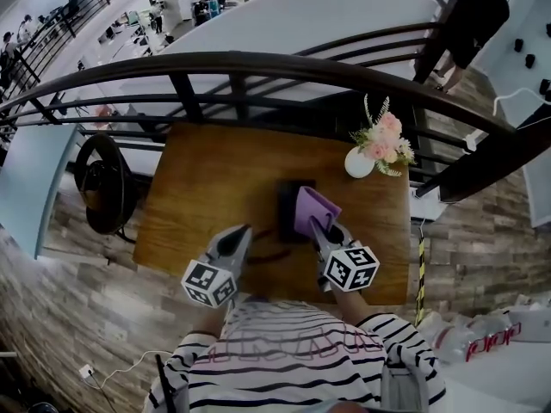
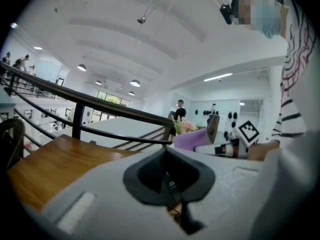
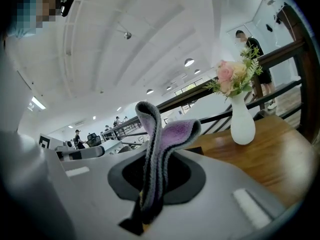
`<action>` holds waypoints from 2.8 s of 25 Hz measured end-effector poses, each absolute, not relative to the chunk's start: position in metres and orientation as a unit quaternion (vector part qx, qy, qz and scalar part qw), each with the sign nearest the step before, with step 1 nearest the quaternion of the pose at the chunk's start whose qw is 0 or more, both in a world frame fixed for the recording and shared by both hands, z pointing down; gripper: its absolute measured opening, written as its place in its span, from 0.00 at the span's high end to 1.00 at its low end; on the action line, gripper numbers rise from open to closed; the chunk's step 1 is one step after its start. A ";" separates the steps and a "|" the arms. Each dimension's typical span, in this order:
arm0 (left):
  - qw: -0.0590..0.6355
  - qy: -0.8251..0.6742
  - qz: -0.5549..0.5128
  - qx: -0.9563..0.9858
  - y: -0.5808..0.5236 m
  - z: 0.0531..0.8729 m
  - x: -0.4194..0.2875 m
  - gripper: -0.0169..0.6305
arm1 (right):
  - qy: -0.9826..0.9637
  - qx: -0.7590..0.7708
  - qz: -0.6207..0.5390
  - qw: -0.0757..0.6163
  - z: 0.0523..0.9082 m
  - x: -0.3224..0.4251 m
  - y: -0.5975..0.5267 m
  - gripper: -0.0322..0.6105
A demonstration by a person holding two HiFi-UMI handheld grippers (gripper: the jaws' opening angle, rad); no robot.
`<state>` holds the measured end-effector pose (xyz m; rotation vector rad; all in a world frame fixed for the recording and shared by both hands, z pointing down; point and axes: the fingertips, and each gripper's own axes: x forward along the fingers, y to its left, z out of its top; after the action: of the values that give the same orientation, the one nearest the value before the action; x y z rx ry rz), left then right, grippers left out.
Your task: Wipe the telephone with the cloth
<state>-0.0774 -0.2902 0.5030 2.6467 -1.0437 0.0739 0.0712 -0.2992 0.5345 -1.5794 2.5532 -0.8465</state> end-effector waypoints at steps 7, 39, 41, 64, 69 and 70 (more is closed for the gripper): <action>0.155 -0.367 0.029 0.917 -0.310 0.511 -0.099 0.97 | 0.824 -0.494 -0.278 -0.011 0.558 0.040 -0.338 0.89; 0.167 -0.387 0.022 0.906 -0.305 0.518 -0.108 0.97 | 0.746 -0.571 -0.327 -0.106 0.647 0.111 -0.374 0.89; 0.166 -0.383 0.019 0.908 -0.305 0.517 -0.104 0.97 | 0.738 -0.580 -0.327 -0.107 0.646 0.124 -0.371 0.89; 0.168 -0.400 0.011 0.901 -0.287 0.519 -0.100 0.97 | 0.828 -0.455 -0.321 -0.058 0.608 0.025 -0.336 0.89; 0.168 -0.411 0.009 0.896 -0.277 0.517 -0.104 0.97 | 0.834 -0.433 -0.326 -0.100 0.636 -0.001 -0.331 0.89; 0.168 -0.413 0.009 0.895 -0.276 0.518 -0.106 0.97 | 0.832 -0.435 -0.327 -0.108 0.641 0.000 -0.331 0.89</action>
<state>-0.1056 -0.2758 0.5176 2.5462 -1.1748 0.0257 -0.0003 -0.3306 0.6414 -1.4690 2.8100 -1.1049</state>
